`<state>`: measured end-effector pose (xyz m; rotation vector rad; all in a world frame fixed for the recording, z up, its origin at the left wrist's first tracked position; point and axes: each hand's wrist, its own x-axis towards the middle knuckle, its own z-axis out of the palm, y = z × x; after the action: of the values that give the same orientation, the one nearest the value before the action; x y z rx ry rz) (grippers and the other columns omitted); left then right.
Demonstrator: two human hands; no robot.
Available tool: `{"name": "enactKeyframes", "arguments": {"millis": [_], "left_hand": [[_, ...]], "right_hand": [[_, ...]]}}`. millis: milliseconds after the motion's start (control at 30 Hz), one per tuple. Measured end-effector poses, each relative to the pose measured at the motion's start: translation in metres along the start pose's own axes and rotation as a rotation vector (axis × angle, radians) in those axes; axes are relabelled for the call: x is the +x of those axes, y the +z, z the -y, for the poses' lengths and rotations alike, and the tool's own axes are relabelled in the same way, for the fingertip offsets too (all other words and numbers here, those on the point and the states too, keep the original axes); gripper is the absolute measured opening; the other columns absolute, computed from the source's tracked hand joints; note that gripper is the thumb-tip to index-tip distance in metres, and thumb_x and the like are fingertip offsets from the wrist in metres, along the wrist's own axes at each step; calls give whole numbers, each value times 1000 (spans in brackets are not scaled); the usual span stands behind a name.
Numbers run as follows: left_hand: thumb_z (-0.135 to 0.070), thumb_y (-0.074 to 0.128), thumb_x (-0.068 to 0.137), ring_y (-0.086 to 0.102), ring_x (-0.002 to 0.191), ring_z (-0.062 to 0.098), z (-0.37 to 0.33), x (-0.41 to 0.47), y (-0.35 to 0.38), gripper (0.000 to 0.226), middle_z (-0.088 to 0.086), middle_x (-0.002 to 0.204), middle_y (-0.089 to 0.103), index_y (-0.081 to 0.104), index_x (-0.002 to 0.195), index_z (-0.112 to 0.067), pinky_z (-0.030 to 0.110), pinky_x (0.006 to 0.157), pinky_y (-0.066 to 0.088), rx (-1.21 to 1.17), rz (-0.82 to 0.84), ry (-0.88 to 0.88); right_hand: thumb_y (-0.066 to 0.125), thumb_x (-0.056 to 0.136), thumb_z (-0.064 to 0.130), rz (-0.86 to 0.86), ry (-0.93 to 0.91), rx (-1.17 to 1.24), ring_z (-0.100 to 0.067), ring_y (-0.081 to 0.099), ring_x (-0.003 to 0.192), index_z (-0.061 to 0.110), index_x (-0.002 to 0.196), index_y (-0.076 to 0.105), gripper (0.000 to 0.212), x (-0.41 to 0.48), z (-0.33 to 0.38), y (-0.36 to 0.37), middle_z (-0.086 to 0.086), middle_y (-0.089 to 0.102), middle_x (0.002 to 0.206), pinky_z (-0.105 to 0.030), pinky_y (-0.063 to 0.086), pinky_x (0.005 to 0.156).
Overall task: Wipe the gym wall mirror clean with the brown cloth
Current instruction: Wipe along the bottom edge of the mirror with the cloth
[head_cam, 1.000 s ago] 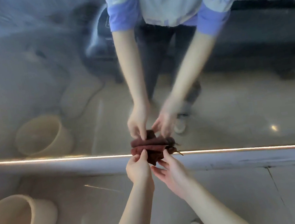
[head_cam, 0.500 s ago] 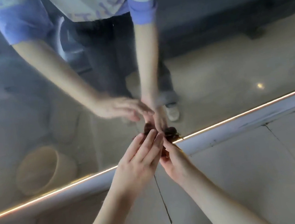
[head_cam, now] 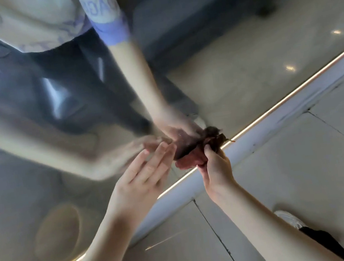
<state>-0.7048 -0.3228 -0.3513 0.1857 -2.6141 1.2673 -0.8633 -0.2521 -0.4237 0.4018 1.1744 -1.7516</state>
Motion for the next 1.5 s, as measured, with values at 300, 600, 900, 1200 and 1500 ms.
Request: {"name": "enactKeyframes", "arguments": {"millis": [300,600,900,1200,1500], "left_hand": [[-4,28,103,39,138,18,-5,49,2,45,3,146,55,57,138,-5,35,118,21,-102,-105,18],[-4,33,102,40,137,20,-5,54,10,42,5,145,55,60,134,-4,36,121,18,-72,-141,66],[-2,28,101,40,136,22,-14,65,11,49,4,139,61,72,121,-8,37,121,17,-83,-106,89],[-4,35,99,41,137,23,-33,90,20,44,6,138,61,73,120,-9,38,122,15,-123,-114,130],[-3,33,101,44,136,24,-48,123,30,44,5,136,63,73,120,-8,38,121,18,-148,-141,134]], "right_hand": [[40,105,17,-216,-113,-171,-20,57,100,19,133,54,31,21,1,1,-2,59,121,-28,41,93],[38,97,-4,-122,-109,-212,-18,62,100,16,122,56,37,17,36,-8,-6,63,115,-32,48,95],[59,96,13,-385,-282,-221,-18,60,94,15,108,55,13,38,40,-22,-4,62,111,-27,46,84],[49,101,9,-404,-54,-192,-28,60,104,17,133,58,34,61,52,-32,-5,62,120,-40,50,99],[56,97,10,-342,-347,-249,-21,66,104,15,120,67,27,71,77,-46,-3,70,112,-39,53,96]]}}
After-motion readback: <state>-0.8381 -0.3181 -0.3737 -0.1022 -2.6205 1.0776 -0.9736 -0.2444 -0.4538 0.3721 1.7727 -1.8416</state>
